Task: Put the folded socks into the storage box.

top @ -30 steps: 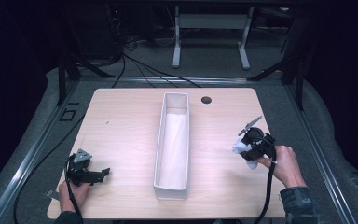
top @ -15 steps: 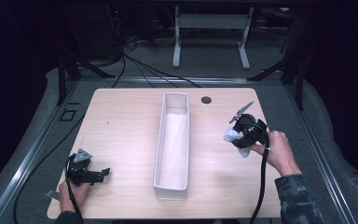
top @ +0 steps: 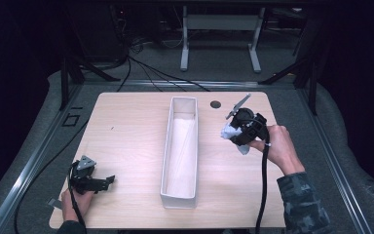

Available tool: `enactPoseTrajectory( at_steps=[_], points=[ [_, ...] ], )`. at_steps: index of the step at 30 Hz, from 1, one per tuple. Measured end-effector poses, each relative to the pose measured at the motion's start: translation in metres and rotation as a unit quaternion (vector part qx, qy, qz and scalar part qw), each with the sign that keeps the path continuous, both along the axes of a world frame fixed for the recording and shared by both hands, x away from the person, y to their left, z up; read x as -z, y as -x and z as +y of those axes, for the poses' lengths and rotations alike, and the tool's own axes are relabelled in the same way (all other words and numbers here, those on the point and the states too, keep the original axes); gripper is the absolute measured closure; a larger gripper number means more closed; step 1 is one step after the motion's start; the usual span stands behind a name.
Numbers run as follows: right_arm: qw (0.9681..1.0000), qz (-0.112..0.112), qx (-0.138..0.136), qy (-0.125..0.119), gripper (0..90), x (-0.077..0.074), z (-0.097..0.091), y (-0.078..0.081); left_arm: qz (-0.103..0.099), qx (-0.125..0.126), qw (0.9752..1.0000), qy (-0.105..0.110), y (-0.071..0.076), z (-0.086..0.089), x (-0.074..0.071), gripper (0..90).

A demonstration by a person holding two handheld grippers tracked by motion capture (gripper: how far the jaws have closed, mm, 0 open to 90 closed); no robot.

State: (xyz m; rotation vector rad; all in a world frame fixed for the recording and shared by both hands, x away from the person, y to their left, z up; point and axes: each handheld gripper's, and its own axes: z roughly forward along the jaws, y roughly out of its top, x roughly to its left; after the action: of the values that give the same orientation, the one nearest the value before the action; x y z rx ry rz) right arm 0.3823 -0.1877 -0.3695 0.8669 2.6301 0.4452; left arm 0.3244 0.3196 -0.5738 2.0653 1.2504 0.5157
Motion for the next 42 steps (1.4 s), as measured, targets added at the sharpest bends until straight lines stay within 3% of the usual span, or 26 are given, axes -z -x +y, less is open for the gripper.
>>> enactPoseTrajectory(
  at_steps=[13, 26, 34, 41, 42],
  points=[
    [0.9998, 0.001, -0.022, -0.001, 59.3, -0.009, 0.025, -0.007, 0.000, 0.001, 1.0000, 0.000, 0.000, 0.000, 0.000, 0.0],
    [0.9984, -0.010, -0.056, -0.006, 59.3, -0.024, 0.066, -0.012, 0.000, 0.002, 1.0000, 0.000, 0.000, 0.000, 0.000, 0.0],
    [0.9970, -0.003, -0.077, -0.008, 59.3, -0.018, 0.096, -0.016, 0.000, 0.001, 1.0000, -0.001, 0.000, 0.000, 0.000, 0.1],
    [0.9938, 0.009, -0.109, -0.019, 59.3, -0.006, 0.121, -0.018, 0.000, 0.002, 1.0000, -0.001, 0.000, 0.000, 0.000, 0.1],
    [0.9939, 0.008, -0.110, 0.003, 59.2, -0.005, 0.128, -0.018, 0.000, 0.002, 1.0000, -0.001, 0.000, 0.000, 0.000, 0.1]
  ],
)
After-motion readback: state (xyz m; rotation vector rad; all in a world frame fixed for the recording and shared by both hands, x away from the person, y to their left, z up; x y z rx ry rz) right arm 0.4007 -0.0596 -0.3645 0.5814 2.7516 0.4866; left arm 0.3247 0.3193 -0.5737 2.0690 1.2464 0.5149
